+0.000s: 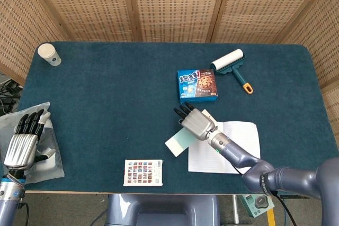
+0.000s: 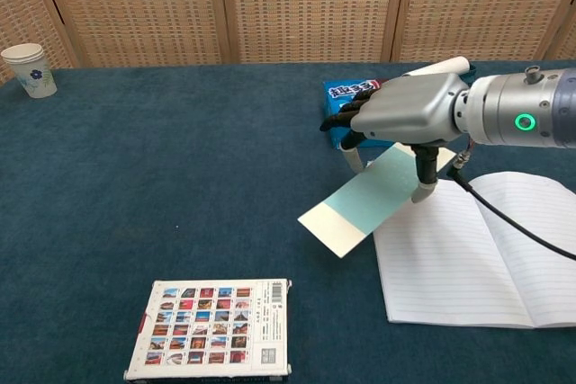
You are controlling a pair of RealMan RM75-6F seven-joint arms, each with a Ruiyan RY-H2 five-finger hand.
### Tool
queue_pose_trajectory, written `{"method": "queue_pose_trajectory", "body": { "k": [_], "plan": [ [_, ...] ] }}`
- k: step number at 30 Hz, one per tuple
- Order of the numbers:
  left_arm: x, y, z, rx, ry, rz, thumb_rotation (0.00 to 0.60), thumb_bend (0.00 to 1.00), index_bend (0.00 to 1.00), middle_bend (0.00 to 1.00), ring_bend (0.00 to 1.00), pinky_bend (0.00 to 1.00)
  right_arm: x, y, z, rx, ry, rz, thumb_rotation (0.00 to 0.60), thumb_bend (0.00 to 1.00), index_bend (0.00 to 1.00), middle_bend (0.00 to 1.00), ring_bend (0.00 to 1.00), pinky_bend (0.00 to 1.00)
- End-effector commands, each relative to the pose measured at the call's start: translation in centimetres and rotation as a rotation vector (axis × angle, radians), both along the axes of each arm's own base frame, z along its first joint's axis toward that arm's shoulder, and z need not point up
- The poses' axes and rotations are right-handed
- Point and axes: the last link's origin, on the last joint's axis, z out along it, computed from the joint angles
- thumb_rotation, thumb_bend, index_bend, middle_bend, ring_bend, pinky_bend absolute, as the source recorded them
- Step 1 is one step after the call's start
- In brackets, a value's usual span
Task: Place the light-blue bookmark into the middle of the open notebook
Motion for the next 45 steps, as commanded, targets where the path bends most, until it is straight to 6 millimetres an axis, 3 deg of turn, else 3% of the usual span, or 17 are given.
{"method": "queue_pose_trajectory", "body": {
  "k": [1,17,33,45],
  "plan": [
    [0.1,-0.1,-0.1,-0.004,0.001,-0.003,0.6,0.04,0.0,0.0,0.0,0.0,-0.9,0.9,-0.1,0.042,0.019,0.007,0.6,0.22,0.56,0.03,0.0,0.02],
    [0.0,0.0,-0.4,0.0,0.024,0.003,0.6,0.04,0.0,0.0,0.0,0.0,-2.3,1.5,-0.1,0.111,0.074,0.102,0.6,0.22,0.57,0.03,0.0,0.02],
    [0.0,0.2,-0.8,-0.003,0.051,0.012,0.6,0.04,0.0,0.0,0.0,0.0,-4.6,0.7,2.1,0.121,0.124,0.125,0.6,0.22,0.58,0.04,0.0,0.02],
    [0.2,0.1,-0.6,0.01,0.049,0.004,0.6,0.04,0.0,0.0,0.0,0.0,-5.1,1.5,3.1,0.146,0.155,0.153,0.6,0.22,0.59,0.04,0.0,0.02]
  ]
}}
